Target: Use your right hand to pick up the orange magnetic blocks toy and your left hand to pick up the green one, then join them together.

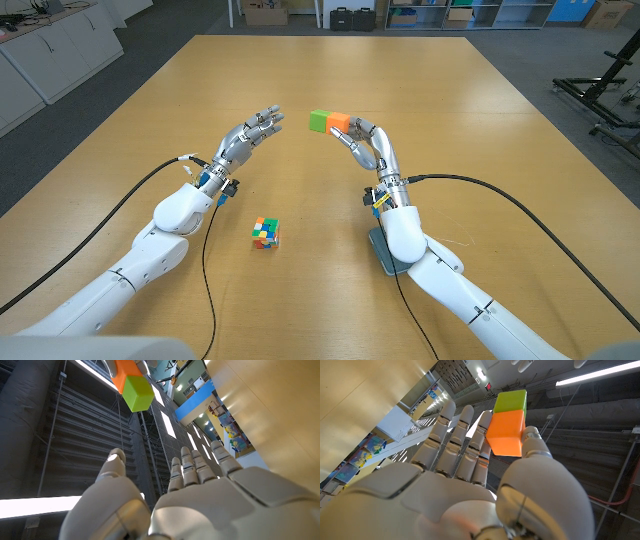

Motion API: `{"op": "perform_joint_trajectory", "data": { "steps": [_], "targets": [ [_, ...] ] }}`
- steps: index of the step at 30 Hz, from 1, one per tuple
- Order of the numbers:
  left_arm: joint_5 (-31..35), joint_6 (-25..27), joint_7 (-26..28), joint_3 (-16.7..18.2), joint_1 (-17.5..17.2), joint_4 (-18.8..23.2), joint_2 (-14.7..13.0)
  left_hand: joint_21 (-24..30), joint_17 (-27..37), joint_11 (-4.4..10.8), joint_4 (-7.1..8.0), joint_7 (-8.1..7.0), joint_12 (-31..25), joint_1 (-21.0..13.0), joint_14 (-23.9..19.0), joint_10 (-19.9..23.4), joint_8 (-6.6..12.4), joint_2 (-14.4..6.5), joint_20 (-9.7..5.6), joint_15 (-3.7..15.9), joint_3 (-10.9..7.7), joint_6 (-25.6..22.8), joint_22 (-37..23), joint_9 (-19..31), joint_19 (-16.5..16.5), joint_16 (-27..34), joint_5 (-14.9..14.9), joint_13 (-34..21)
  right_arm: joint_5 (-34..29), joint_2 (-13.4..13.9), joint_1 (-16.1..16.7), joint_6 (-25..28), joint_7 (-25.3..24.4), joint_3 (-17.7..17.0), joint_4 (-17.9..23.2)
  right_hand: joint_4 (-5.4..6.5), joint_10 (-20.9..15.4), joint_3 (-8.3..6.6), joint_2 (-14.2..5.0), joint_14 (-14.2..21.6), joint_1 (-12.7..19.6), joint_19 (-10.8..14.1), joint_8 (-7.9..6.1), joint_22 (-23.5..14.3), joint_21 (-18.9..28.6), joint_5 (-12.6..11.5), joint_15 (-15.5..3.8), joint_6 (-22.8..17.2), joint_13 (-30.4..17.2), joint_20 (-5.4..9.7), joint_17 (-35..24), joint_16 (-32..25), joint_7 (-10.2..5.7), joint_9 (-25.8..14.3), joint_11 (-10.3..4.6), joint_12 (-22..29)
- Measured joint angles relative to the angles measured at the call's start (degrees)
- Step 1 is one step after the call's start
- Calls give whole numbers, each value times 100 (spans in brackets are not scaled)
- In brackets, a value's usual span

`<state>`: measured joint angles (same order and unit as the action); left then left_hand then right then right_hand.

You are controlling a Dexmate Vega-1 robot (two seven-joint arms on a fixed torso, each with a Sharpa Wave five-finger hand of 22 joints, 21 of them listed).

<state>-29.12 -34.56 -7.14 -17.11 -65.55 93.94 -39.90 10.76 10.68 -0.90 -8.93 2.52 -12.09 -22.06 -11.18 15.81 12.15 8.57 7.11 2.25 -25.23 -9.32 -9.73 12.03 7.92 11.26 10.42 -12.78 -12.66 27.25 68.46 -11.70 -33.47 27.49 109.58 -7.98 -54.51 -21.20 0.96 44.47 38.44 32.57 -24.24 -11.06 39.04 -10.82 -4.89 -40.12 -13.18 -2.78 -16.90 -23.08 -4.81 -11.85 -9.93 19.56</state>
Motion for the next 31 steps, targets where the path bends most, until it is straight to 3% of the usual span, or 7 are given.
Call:
{"op": "perform_joint_trajectory", "data": {
  "steps": [5,15,31],
  "targets": [
    [281,13,430,62,-67,28,125,0,-3,19,0,20,-22,-29,-41,80,41,-77,-109,3,0,-127,0,-5,36,0,0,10,217,117,52,-34,94,-153,-7,2,0,3,0,0,0,0,1,0,0,0,0,0,0,0,0,0,0,0,0,0],
    [701,210,989,105,-23,-34,295,0,-3,49,25,-62,-43,-60,-121,173,104,-106,-117,-20,-25,-349,0,-5,43,0,0,27,673,269,-3,-236,324,-373,-326,4,-1,0,-2,0,-1,-21,-14,0,0,6,0,0,0,22,-28,0,0,-1,0,-7],
    [853,517,1283,102,182,-198,356,0,-2,83,24,-92,-65,-30,-151,206,154,-136,-147,11,-25,-440,0,-4,11,0,0,26,1385,320,-287,-635,734,-527,-967,11,-1,-6,-29,0,-28,-42,-12,0,0,10,0,0,-28,0,-27,0,0,-3,0,-10]
  ]
}}
